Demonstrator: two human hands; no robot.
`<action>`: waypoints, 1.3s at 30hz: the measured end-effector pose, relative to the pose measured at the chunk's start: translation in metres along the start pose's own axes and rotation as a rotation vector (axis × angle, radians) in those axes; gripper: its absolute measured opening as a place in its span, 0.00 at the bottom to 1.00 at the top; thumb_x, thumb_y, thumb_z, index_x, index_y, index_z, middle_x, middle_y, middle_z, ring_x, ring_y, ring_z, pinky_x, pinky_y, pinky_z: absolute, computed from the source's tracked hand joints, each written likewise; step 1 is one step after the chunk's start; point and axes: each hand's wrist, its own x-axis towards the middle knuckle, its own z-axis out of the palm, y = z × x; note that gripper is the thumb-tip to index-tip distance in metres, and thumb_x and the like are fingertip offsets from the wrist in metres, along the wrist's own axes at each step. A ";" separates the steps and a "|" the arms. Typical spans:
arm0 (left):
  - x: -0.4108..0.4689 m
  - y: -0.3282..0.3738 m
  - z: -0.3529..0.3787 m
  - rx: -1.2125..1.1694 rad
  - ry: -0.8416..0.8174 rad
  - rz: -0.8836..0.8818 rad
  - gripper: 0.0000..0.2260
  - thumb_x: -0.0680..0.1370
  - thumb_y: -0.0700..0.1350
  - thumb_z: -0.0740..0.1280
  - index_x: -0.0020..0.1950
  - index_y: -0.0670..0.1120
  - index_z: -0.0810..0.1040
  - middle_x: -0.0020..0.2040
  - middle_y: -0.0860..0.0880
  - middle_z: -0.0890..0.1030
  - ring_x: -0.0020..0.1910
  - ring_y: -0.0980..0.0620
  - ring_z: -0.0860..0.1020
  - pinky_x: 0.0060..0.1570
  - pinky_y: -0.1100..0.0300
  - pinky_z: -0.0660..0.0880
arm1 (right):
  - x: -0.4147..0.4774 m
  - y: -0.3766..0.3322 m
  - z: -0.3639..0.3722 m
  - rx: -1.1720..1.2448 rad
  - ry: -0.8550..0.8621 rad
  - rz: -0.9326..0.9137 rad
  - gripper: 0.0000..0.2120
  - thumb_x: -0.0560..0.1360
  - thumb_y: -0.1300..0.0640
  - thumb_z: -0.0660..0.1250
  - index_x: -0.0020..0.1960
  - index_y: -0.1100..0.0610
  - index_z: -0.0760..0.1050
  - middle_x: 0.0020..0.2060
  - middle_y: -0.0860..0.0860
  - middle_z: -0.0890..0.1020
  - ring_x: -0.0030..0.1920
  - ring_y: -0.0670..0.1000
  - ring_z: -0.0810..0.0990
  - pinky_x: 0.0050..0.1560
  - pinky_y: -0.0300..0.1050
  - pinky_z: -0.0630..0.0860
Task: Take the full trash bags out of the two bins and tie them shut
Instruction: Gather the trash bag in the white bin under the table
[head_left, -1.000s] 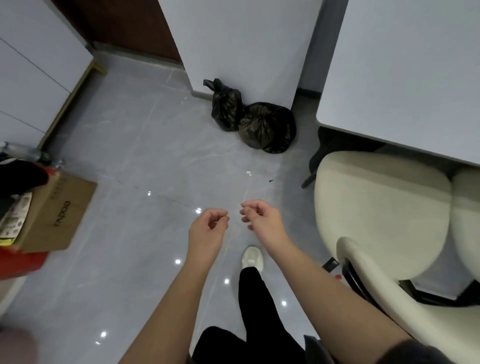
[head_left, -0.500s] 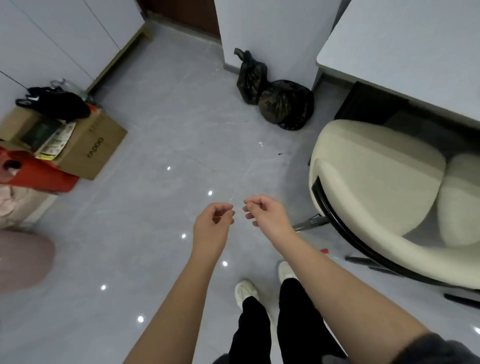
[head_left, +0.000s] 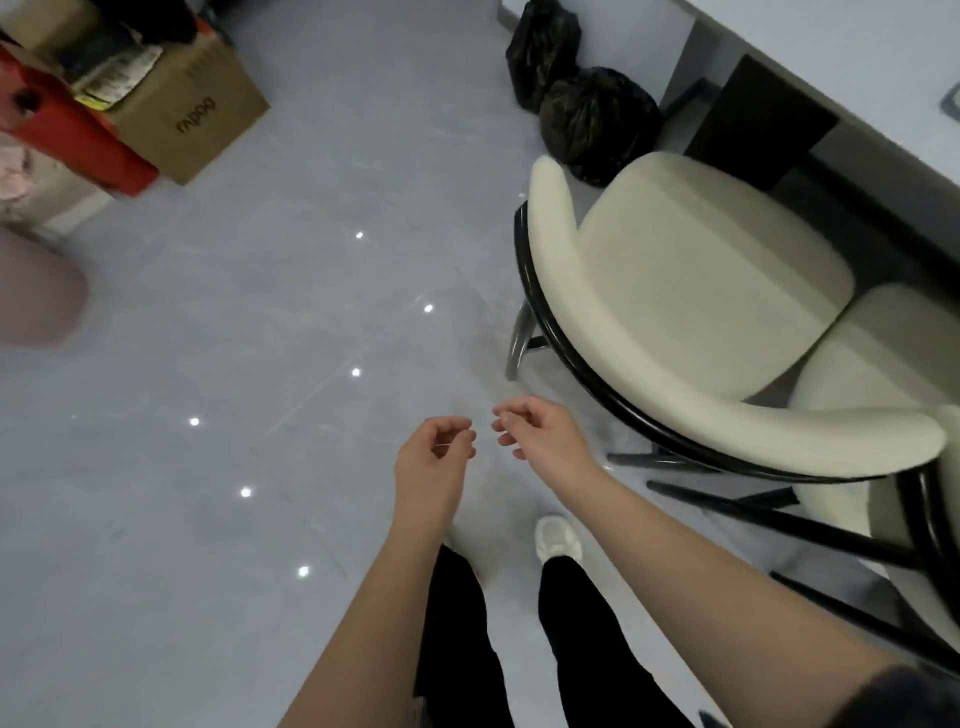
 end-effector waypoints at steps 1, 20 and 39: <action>-0.014 -0.009 0.009 -0.008 0.006 -0.006 0.05 0.75 0.40 0.67 0.48 0.50 0.79 0.44 0.50 0.83 0.44 0.52 0.82 0.48 0.56 0.79 | -0.009 0.013 -0.010 -0.014 -0.007 0.011 0.07 0.77 0.62 0.63 0.51 0.58 0.79 0.43 0.53 0.83 0.36 0.45 0.79 0.38 0.33 0.73; -0.220 -0.167 0.182 -0.069 0.017 0.041 0.07 0.75 0.39 0.65 0.45 0.51 0.79 0.44 0.52 0.82 0.43 0.52 0.81 0.46 0.59 0.77 | -0.157 0.229 -0.184 -0.144 -0.032 -0.034 0.06 0.77 0.61 0.63 0.50 0.58 0.79 0.42 0.51 0.82 0.36 0.46 0.79 0.35 0.30 0.72; -0.363 -0.316 0.435 -0.078 0.042 0.025 0.07 0.75 0.39 0.65 0.44 0.52 0.79 0.44 0.52 0.81 0.45 0.50 0.81 0.45 0.63 0.76 | -0.235 0.444 -0.427 -0.383 -0.140 0.006 0.05 0.77 0.60 0.64 0.46 0.54 0.78 0.40 0.50 0.82 0.37 0.47 0.80 0.35 0.30 0.73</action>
